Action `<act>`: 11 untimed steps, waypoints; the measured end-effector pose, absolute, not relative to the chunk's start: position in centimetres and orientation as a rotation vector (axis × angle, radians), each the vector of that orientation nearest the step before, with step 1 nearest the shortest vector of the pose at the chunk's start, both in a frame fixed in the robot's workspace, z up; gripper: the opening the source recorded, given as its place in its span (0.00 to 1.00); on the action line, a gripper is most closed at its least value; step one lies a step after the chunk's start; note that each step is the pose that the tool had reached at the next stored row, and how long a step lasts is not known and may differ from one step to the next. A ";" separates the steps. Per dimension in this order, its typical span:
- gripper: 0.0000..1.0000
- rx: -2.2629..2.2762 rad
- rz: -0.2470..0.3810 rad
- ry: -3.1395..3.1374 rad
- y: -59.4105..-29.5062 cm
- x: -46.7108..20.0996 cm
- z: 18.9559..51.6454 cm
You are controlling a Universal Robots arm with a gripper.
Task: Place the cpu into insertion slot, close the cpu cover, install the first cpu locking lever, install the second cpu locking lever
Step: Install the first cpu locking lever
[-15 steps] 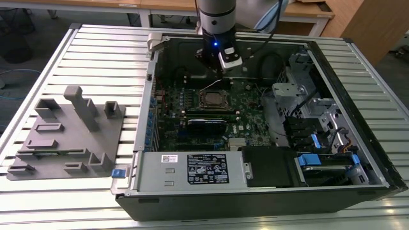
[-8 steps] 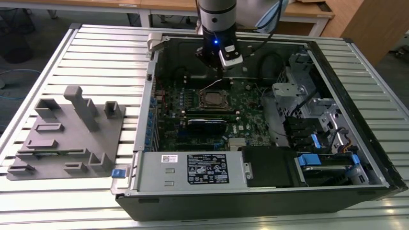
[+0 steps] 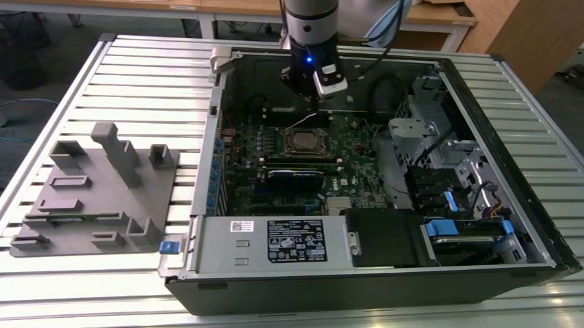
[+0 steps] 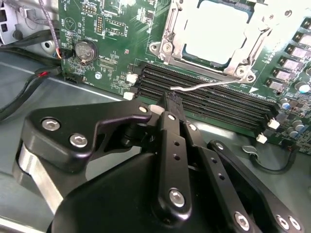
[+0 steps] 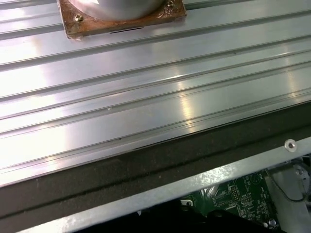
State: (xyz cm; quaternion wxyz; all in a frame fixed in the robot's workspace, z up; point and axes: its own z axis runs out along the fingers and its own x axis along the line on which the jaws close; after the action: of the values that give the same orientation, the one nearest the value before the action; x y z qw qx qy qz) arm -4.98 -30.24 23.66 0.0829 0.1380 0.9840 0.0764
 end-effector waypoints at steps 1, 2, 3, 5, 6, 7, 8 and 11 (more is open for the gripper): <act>0.11 0.412 0.228 2.938 -30.2 -4.9 23.7; 0.11 0.412 0.228 2.938 -30.2 -4.9 23.7; 0.11 0.412 0.228 2.938 -30.2 -4.9 23.7; 0.11 0.412 0.228 2.938 -30.2 -4.8 23.7; 0.11 0.412 0.228 2.938 -30.2 -4.8 23.7; 0.11 0.412 0.228 2.938 -30.2 -4.8 23.7; 0.11 0.412 0.228 2.938 -30.2 -4.8 23.7; 0.11 0.412 0.228 2.938 -30.2 -4.8 23.7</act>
State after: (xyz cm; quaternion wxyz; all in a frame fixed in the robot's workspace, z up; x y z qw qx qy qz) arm -4.80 -30.24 23.65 0.0830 0.1380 0.9840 0.0764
